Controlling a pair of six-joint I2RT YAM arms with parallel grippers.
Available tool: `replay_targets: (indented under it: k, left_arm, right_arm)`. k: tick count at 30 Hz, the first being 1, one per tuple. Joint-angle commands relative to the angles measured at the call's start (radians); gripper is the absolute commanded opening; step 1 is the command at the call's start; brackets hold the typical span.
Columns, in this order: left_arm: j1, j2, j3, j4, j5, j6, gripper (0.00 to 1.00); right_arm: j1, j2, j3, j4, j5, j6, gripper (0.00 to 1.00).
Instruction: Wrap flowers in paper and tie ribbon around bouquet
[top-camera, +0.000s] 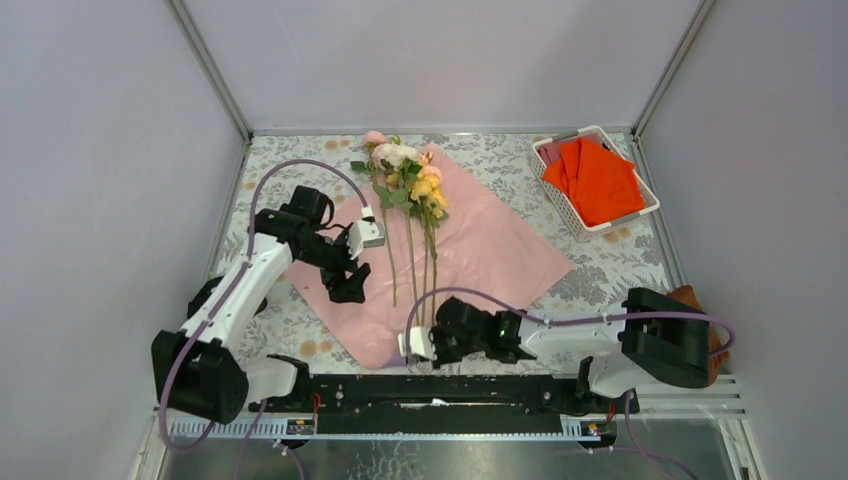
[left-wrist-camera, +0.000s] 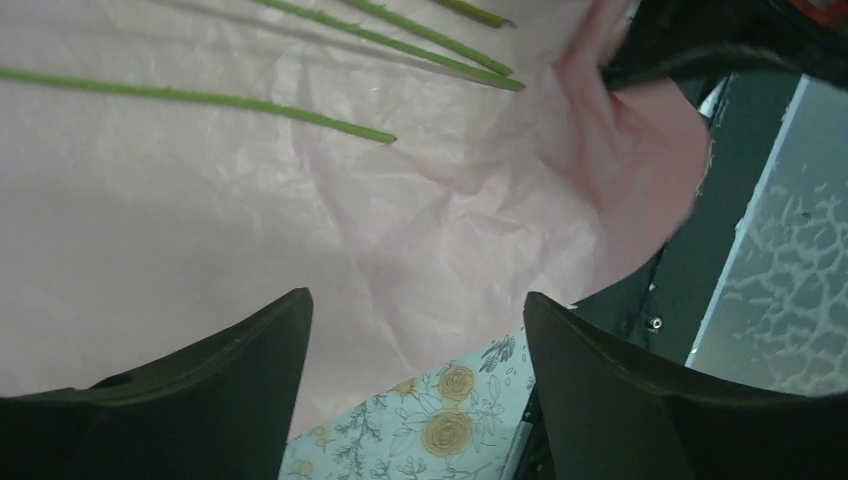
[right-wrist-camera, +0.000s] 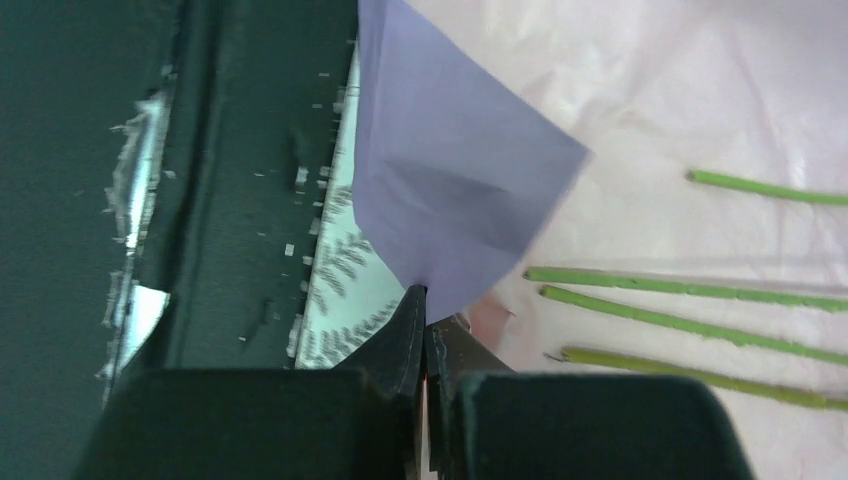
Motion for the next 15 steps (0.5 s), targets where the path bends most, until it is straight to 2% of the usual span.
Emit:
replay_targets:
  k: [1,4,8,10,15]
  left_arm:
    - [-0.014,-0.091,-0.014,-0.085,0.093,0.186,0.88]
    - [-0.015,-0.094,-0.013,-0.122,0.130,0.225,0.98]
    - [-0.028,-0.092,-0.050,-0.192,0.213,0.331,0.99]
    - [-0.047,-0.117,-0.108,-0.127,0.235,0.299,0.99]
    - [-0.152,-0.145,-0.229,0.186,0.205,0.105,0.99]
  right_arm:
    - [-0.110,-0.075,0.001,0.049,-0.125,0.103,0.00]
    - [-0.171,-0.091,0.026,0.040,-0.195,0.156,0.00]
    - [-0.265,-0.092,0.063,0.031,-0.276,0.226,0.00]
    - [-0.297,-0.085,0.076,0.029,-0.299,0.244,0.00]
    - [-0.340,-0.051,0.130,-0.036,-0.350,0.249,0.00]
